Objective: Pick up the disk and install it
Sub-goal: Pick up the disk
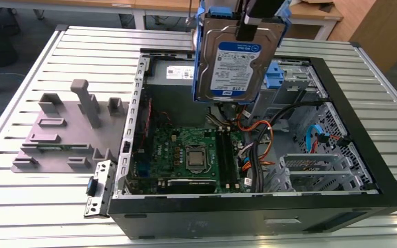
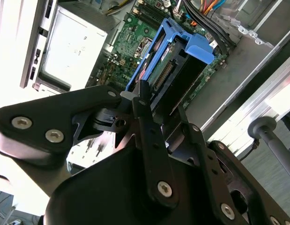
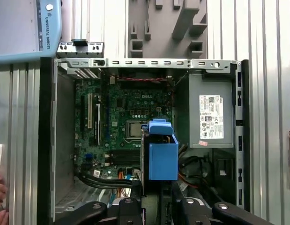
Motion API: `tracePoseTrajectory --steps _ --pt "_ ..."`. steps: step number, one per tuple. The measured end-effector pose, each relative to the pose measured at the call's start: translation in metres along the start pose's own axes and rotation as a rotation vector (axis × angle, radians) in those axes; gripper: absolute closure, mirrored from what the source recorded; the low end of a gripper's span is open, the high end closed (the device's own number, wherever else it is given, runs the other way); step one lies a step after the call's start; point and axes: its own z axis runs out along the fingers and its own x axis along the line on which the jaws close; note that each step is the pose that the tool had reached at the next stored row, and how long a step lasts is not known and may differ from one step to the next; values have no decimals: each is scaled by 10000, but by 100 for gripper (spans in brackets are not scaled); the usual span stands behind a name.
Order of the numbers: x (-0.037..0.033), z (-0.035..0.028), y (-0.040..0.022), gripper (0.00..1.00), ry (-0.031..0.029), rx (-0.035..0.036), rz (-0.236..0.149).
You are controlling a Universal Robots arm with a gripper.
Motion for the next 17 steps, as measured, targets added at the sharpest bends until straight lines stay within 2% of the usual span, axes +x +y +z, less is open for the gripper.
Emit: tracePoseTrajectory --steps 8,17 --pt "125 -3 -4 65 0 0 0" --pt "134 -4 -4 65 1 -1 0"
